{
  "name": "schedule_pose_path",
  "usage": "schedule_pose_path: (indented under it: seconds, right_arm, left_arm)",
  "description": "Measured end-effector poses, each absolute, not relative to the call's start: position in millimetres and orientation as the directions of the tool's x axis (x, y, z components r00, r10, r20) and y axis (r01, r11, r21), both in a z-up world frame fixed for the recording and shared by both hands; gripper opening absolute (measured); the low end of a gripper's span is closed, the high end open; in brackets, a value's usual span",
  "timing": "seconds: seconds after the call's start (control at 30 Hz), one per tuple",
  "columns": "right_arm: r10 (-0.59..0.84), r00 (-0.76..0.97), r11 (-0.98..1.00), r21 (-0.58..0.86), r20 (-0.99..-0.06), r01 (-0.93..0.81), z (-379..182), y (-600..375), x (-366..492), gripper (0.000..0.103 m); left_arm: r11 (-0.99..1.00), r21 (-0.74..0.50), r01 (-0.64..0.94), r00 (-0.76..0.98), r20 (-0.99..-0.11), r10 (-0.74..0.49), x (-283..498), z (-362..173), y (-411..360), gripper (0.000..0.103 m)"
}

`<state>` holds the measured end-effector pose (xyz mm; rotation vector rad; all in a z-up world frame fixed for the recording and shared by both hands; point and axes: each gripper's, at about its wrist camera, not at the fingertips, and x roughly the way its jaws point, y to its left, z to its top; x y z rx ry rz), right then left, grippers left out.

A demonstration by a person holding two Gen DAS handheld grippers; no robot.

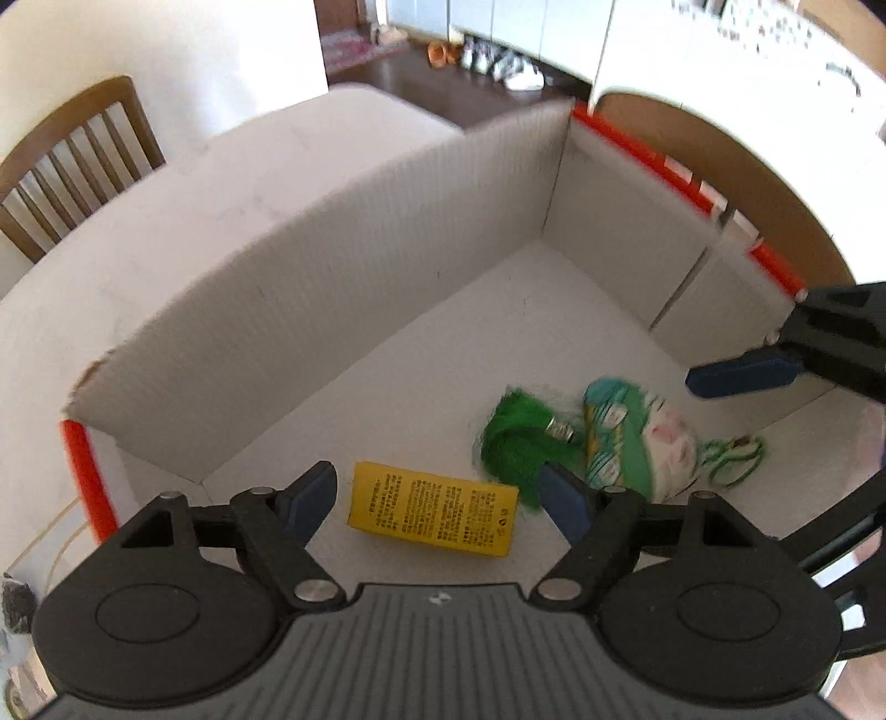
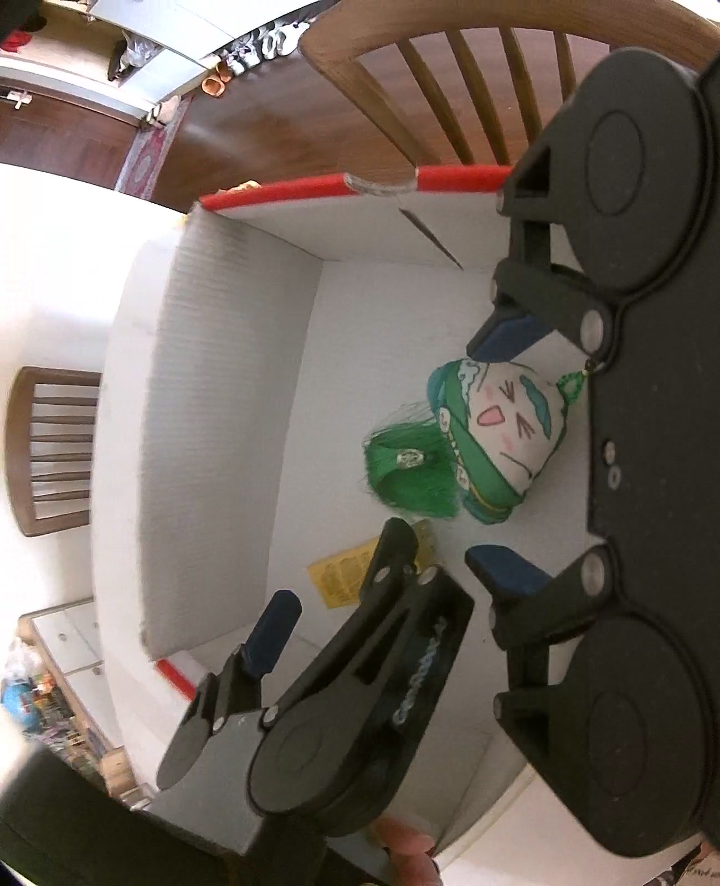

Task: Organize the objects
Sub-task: 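Open both grippers to drop the yellow box and plush toy inside, then withdraw both grippers from the red box back over the table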

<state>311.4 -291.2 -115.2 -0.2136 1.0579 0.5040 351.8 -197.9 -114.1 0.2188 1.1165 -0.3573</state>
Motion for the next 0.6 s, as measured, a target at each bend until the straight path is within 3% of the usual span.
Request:
schedule_pose_path:
  seconds: [0.6]
  right_arm:
    - [0.406, 0.543, 0.866, 0.120, -0.735, -0.485, -38, -284, 262, 0.073]
  left_arm:
    - [0.964, -0.043, 0.261, 0.657, -0.724, -0.210, 272, -28, -153, 0.080]
